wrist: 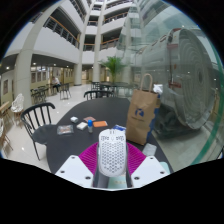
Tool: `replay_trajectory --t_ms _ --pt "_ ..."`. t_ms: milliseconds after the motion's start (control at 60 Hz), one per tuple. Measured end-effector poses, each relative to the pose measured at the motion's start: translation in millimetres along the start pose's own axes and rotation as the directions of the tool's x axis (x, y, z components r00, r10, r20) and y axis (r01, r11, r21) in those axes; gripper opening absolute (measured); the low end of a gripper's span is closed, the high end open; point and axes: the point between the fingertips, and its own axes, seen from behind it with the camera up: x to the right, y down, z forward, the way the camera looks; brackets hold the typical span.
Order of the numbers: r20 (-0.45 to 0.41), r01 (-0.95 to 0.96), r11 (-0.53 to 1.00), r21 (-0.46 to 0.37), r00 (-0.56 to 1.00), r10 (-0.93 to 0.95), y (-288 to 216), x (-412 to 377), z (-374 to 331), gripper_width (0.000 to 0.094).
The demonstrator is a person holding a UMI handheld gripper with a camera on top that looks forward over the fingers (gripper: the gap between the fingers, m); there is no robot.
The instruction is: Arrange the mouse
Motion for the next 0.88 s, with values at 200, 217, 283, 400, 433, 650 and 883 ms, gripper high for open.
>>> replay_trajectory --t_ms 200,217,283,400,433,650,883 --pt "-0.115 -0.029 0.981 -0.193 0.993 0.007 122.8 88.3 -12.0 0.0369" --pt "-0.119 -0.036 0.978 -0.203 0.993 0.011 129.8 92.2 -9.5 0.0369" --pt "-0.137 -0.075 0.972 -0.224 0.99 0.045 149.7 105.7 2.4 0.0372" --pt "-0.148 -0.155 0.945 -0.289 0.982 0.116 185.1 111.3 10.7 0.0397" --pt "-0.145 -0.154 0.946 -0.284 0.983 0.116 185.7 111.0 12.9 0.0412" --pt "-0.046 -0.075 0.941 -0.33 0.997 0.063 187.0 104.1 1.7 0.0855" --pt "0.012 -0.096 0.974 -0.206 0.995 0.1 184.2 105.3 -106.6 0.0848"
